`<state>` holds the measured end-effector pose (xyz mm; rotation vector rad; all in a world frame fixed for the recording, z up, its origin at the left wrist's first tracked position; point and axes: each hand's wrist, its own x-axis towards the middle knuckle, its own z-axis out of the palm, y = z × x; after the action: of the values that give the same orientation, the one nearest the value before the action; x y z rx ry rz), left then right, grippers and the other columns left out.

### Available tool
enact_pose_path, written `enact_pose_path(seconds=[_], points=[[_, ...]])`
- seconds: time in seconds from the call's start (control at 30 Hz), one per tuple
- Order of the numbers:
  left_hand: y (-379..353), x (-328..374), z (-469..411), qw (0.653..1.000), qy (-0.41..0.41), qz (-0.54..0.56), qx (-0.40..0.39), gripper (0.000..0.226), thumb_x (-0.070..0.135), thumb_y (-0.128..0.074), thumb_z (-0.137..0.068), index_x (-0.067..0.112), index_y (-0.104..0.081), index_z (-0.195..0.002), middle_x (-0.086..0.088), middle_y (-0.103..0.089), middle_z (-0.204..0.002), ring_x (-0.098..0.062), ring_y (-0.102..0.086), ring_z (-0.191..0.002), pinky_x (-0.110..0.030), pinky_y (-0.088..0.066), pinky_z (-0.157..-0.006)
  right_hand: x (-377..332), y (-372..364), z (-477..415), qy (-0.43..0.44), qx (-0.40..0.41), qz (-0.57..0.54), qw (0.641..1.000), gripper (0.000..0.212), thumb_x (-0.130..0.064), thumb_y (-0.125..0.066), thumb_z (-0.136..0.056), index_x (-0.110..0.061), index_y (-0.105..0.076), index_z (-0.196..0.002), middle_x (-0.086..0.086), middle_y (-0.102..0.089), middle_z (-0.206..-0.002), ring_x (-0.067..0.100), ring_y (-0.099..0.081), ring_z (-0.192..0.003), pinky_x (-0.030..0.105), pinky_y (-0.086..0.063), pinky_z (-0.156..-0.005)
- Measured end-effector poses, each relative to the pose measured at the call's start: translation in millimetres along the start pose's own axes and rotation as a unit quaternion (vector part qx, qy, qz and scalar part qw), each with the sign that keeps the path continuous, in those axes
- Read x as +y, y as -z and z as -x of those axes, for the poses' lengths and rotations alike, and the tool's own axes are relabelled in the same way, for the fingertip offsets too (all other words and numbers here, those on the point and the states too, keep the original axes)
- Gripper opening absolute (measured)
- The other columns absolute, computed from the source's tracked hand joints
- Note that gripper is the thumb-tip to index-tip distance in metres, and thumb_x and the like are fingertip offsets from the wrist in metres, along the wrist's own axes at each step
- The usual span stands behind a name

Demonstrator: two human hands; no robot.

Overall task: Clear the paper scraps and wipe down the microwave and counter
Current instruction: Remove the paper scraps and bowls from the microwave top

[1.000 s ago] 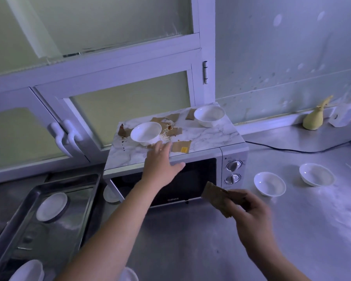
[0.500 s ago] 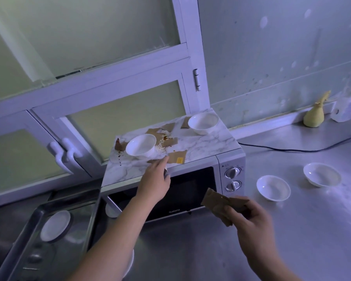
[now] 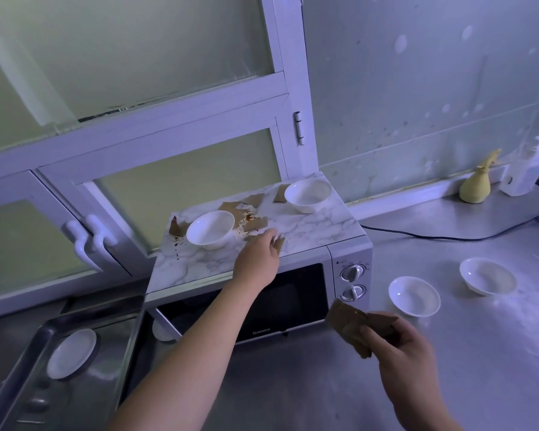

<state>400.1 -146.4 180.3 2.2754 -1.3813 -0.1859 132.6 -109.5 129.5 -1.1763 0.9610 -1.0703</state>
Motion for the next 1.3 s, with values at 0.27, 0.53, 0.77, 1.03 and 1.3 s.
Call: enact_pose_path(seconds=[0.27,0.53,0.77,1.03,1.3], points=[[5,-7,4,0.989,-0.061,-0.083,-0.102,0.059,0.038,-0.059,-0.083,0.03,-0.044,-0.139,0.008,-0.049,-0.14,-0.019,-0.047,-0.124,-0.032,-0.04,-0.096,10,14,-6,-0.028,0.013,-0.002,1.0,0.022,0.003,-0.074,-0.076,-0.019,-0.077,-0.077,0.01,-0.065,-0.058,0.017,-0.051,-0.052,0.027,-0.042,-0.057],[1,-8,31,0.981,-0.148,-0.12,0.026,0.027,0.023,-0.06,-0.096,0.025,-0.064,-0.122,0.006,-0.069,-0.119,-0.021,-0.062,-0.106,-0.027,-0.044,-0.082,17,8,-14,-0.046,0.004,-0.002,0.999,0.016,-0.001,-0.075,-0.073,-0.016,-0.075,-0.077,0.014,-0.064,-0.06,0.021,-0.052,-0.056,0.037,-0.041,-0.064],[15,-4,51,0.986,-0.059,0.093,0.127,0.024,0.017,-0.056,-0.1,0.007,-0.069,-0.119,0.002,-0.057,-0.113,-0.011,-0.06,-0.098,-0.014,-0.049,-0.089,12,4,-22,-0.049,-0.002,-0.033,0.998,0.014,-0.001,-0.079,-0.07,-0.012,-0.075,-0.078,0.015,-0.064,-0.061,0.022,-0.054,-0.058,0.04,-0.042,-0.066],[30,17,123,0.829,0.178,0.527,0.063,0.039,0.006,-0.072,-0.086,0.009,-0.064,-0.125,-0.008,-0.075,-0.106,-0.028,-0.07,-0.105,-0.044,-0.053,-0.098,8,-8,-16,-0.077,-0.039,-0.05,0.995,0.008,0.001,-0.076,-0.072,-0.005,-0.07,-0.072,0.019,-0.057,-0.06,0.023,-0.048,-0.058,0.039,-0.039,-0.064],[7,29,184,0.862,0.133,0.486,-0.05,0.02,-0.001,-0.076,-0.082,0.012,-0.073,-0.097,-0.009,-0.077,-0.091,-0.013,-0.069,-0.079,-0.021,-0.054,-0.072,2,-21,3,-0.156,-0.173,-0.096,0.968,0.017,0.015,-0.06,-0.082,0.005,-0.073,-0.084,0.021,-0.066,-0.077,0.029,-0.06,-0.059,0.036,-0.05,-0.052]])
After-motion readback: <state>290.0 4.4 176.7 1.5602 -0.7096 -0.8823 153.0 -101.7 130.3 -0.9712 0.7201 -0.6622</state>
